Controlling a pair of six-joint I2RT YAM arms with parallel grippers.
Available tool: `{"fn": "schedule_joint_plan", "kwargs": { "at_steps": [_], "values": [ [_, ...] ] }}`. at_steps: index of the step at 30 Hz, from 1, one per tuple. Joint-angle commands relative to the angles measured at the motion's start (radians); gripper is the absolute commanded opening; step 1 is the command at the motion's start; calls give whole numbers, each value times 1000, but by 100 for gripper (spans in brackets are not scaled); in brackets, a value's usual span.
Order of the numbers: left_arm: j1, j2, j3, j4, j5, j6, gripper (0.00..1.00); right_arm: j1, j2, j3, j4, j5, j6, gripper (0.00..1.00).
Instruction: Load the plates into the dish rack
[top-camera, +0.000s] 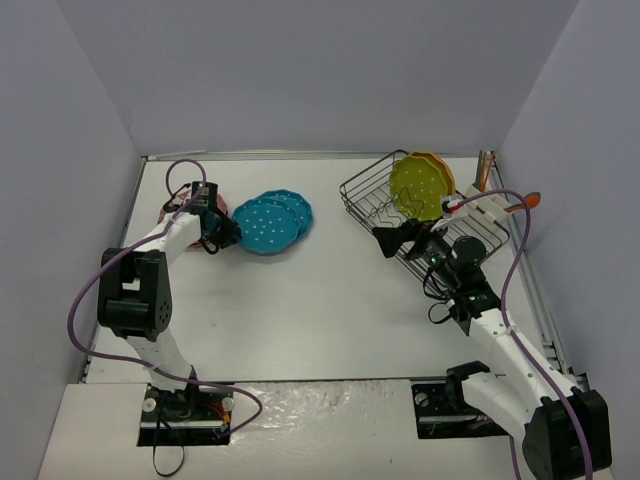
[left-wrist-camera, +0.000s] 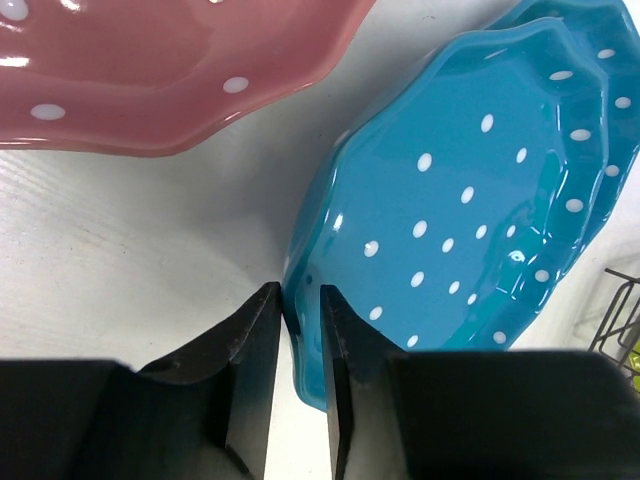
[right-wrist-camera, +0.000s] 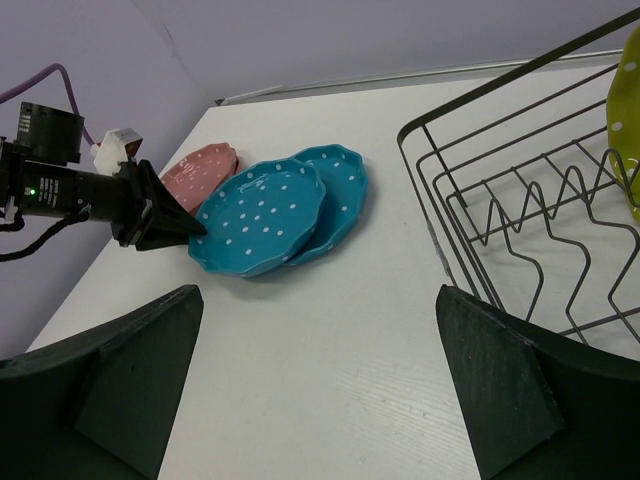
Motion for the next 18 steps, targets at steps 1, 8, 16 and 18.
{"fn": "schedule_joint_plan", "kwargs": {
  "at_steps": [1, 8, 16, 18],
  "values": [
    [10, -47, 8, 89, 29, 5, 24, 9, -5, 9, 100, -22, 6, 100],
    [13, -41, -5, 108, 39, -1, 37, 12, 2, 8, 108, -30, 9, 100],
    [18, -40, -37, 147, 47, 5, 61, 18, 3, 0, 128, -42, 11, 100],
    [19, -41, -49, 167, 52, 11, 69, 18, 2, 0, 129, -47, 9, 100]
  ]
}}
